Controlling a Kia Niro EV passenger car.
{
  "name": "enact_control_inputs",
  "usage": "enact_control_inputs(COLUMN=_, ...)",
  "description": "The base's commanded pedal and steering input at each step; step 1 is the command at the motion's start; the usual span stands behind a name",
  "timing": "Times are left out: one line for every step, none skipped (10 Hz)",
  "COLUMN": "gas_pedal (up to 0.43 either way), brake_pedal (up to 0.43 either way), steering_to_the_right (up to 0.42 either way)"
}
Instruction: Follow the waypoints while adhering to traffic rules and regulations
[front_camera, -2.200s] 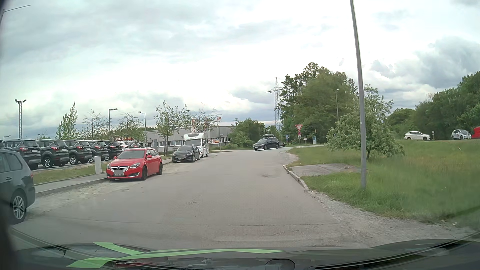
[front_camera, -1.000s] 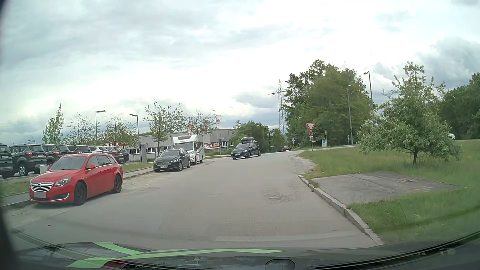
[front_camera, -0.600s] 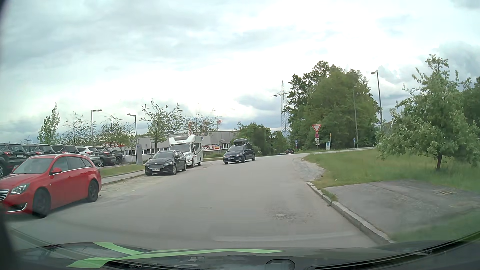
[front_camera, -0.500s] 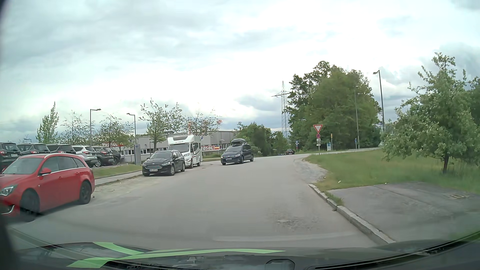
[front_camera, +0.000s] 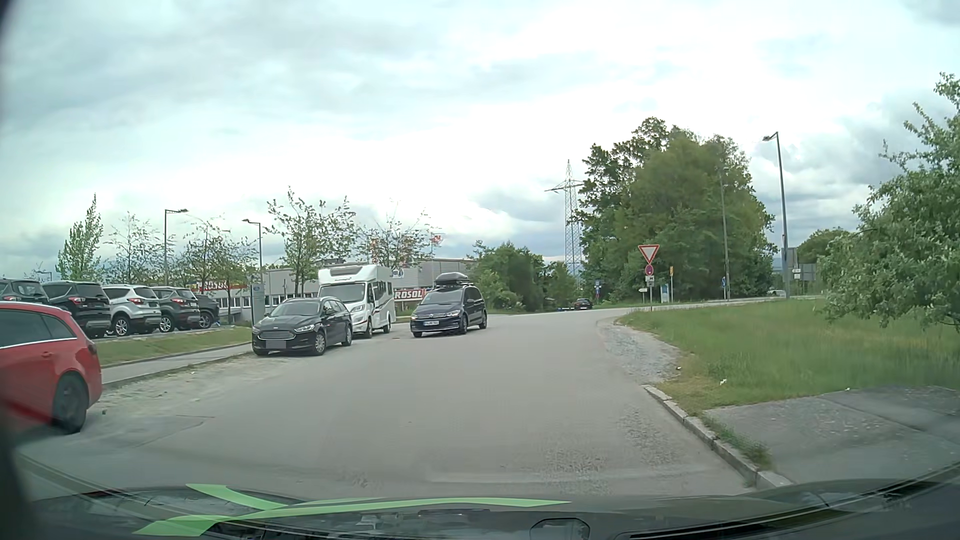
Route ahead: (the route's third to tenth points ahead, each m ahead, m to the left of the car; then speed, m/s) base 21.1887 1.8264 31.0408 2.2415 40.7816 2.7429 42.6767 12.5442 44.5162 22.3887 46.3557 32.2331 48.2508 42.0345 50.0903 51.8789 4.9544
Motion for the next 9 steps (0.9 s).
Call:
enact_control_inputs(gas_pedal=0.0, brake_pedal=0.0, steering_to_the_right=0.008)
enact_control_inputs(gas_pedal=0.0, brake_pedal=0.0, steering_to_the_right=0.008)
enact_control_inputs(gas_pedal=0.0, brake_pedal=0.0, steering_to_the_right=0.008)
enact_control_inputs(gas_pedal=0.0, brake_pedal=0.0, steering_to_the_right=0.01)
enact_control_inputs(gas_pedal=0.0, brake_pedal=0.0, steering_to_the_right=0.014)
enact_control_inputs(gas_pedal=0.0, brake_pedal=0.0, steering_to_the_right=0.021)
enact_control_inputs(gas_pedal=0.0, brake_pedal=0.0, steering_to_the_right=0.023)
enact_control_inputs(gas_pedal=0.0, brake_pedal=0.0, steering_to_the_right=0.023)
enact_control_inputs(gas_pedal=0.0, brake_pedal=0.0, steering_to_the_right=0.022)
